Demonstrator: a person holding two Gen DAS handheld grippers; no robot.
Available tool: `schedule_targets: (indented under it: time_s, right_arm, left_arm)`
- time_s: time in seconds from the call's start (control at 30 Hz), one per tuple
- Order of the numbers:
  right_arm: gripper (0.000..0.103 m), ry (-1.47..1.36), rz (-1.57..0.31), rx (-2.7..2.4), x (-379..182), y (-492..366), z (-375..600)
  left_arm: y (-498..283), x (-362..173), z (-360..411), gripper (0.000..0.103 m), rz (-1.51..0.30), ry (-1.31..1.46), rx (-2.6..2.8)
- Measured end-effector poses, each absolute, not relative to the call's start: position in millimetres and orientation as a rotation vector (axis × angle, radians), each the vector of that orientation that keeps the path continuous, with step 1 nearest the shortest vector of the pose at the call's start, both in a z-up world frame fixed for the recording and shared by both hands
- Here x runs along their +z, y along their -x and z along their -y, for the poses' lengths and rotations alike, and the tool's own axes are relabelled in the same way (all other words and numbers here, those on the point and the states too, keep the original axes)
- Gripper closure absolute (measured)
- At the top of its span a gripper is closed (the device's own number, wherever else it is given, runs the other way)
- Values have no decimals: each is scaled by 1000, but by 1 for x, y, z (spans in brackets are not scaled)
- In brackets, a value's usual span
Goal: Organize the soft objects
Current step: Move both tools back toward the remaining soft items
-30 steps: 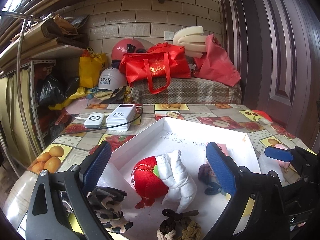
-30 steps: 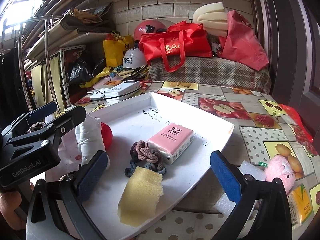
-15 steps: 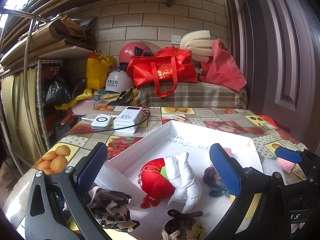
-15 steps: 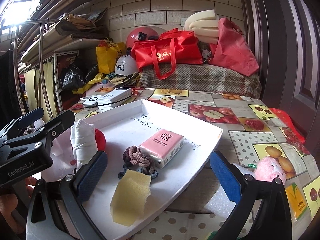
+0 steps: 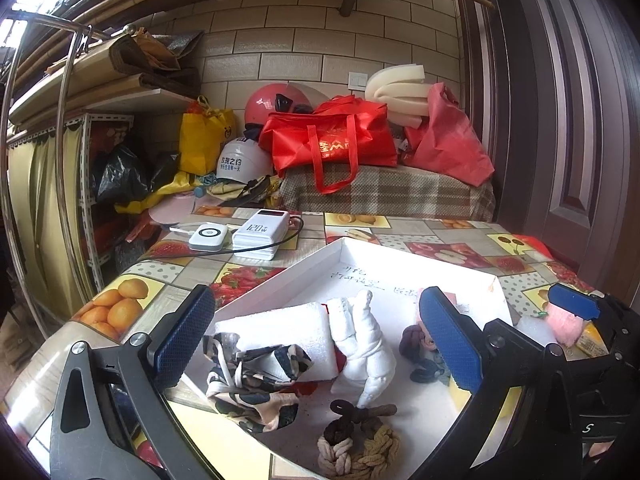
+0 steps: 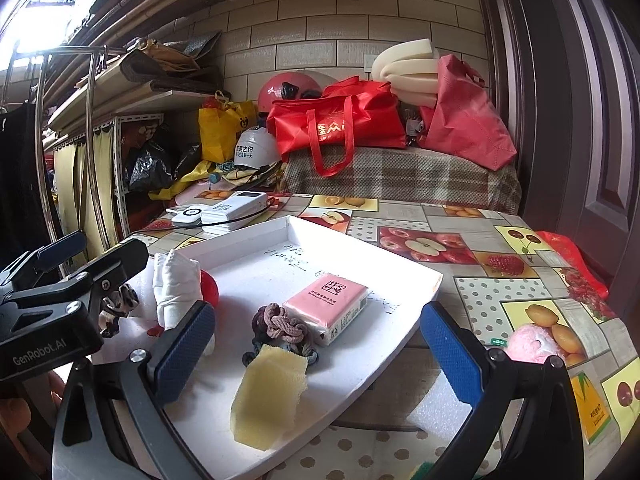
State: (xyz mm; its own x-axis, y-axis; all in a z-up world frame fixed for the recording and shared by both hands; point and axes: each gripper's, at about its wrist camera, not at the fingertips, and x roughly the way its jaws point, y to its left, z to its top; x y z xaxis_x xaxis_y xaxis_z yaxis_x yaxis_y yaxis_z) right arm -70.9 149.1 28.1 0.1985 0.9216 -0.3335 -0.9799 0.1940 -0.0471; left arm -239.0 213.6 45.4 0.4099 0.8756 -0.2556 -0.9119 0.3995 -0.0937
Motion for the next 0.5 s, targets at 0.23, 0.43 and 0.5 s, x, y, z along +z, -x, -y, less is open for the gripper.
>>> schedule_targets:
  time_s: [0.23,0.43,0.5]
  right_arm:
    - [0,268,-223,1355,29,73,-146]
    - [0,213,-202,1333,31,69,-136]
    - [0,188,-194,1312,32,65,-126]
  left_arm:
    - [244,44,-210,0,-171,265,1143]
    - [253,43,-209,0,-145,322,1114]
    - [253,42,-208,0,-157,340,1102]
